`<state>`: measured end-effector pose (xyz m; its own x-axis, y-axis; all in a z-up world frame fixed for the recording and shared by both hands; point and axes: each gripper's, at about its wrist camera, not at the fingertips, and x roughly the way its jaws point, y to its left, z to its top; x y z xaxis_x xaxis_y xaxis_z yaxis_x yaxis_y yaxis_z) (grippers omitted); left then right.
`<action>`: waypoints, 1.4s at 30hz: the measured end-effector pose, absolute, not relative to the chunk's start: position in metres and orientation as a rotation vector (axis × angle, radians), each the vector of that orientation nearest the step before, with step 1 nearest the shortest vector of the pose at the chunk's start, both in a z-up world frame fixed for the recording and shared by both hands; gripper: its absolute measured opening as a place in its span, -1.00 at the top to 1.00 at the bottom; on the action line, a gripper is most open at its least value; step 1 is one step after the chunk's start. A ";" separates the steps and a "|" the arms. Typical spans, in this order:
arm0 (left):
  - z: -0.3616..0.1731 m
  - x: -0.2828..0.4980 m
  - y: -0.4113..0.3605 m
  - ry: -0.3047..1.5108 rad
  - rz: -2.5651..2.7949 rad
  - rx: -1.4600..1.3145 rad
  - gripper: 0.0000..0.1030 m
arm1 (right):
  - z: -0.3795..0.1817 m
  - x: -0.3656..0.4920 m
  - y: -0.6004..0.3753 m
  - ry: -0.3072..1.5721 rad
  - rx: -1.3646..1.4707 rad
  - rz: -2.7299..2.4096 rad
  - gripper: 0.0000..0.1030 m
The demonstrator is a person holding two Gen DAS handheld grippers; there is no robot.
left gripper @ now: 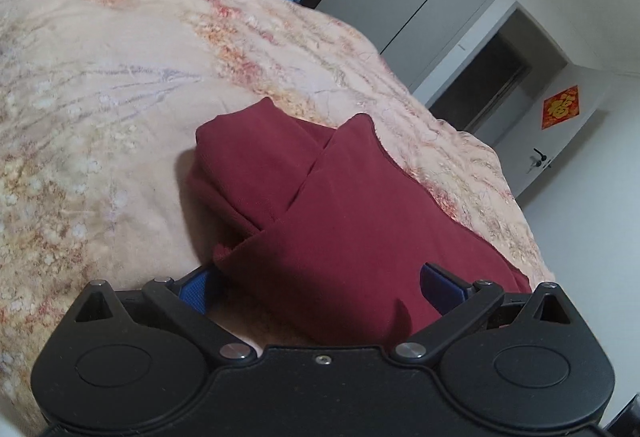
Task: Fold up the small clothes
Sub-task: 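Move the left tool to the folded sweater edge and grasp it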
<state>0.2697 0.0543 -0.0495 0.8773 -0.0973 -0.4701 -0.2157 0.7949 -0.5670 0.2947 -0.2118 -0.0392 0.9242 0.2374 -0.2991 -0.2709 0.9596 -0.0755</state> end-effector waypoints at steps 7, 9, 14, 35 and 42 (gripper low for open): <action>-0.049 0.266 0.047 0.508 0.068 -0.582 -0.99 | -0.040 0.294 -0.210 0.290 -0.116 0.260 -1.00; -0.050 0.266 0.048 0.507 0.066 -0.585 -0.99 | -0.040 0.294 -0.210 0.290 -0.115 0.260 -1.00; -0.051 0.264 0.050 0.504 0.059 -0.595 -0.99 | -0.040 0.294 -0.210 0.290 -0.115 0.261 -1.00; -0.042 0.296 0.054 0.528 0.079 -0.664 -0.99 | -0.040 0.294 -0.211 0.290 -0.115 0.262 -1.00; -0.043 0.310 0.046 0.518 0.139 -0.631 -0.97 | -0.040 0.293 -0.211 0.289 -0.112 0.262 -1.00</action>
